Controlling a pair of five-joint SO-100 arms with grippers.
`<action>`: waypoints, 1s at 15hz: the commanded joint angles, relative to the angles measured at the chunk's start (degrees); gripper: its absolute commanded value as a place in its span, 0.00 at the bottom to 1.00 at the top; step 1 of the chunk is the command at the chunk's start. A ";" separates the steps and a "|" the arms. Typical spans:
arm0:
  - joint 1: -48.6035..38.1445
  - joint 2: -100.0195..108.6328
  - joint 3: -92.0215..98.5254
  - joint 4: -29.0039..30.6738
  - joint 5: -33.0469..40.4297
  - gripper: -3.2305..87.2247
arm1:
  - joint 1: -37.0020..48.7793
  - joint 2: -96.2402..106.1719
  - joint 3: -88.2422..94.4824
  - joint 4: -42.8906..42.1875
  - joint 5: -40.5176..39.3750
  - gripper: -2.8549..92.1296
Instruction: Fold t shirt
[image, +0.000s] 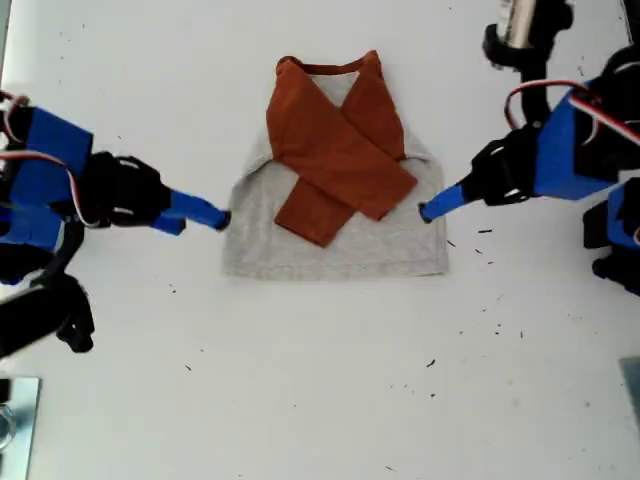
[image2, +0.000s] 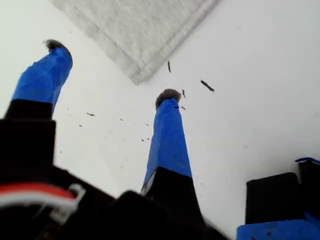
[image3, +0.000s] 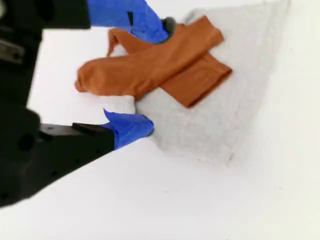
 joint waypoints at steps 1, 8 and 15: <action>4.39 -7.73 -1.14 -6.42 -3.60 0.28 | -3.69 -8.35 -4.57 -3.16 3.78 0.39; 1.67 -29.36 1.49 -19.60 -3.43 0.27 | -8.96 -20.57 8.61 -23.99 9.76 0.34; -1.14 -38.06 0.00 -26.63 -0.26 0.03 | -10.28 -32.26 15.29 -42.54 10.28 0.06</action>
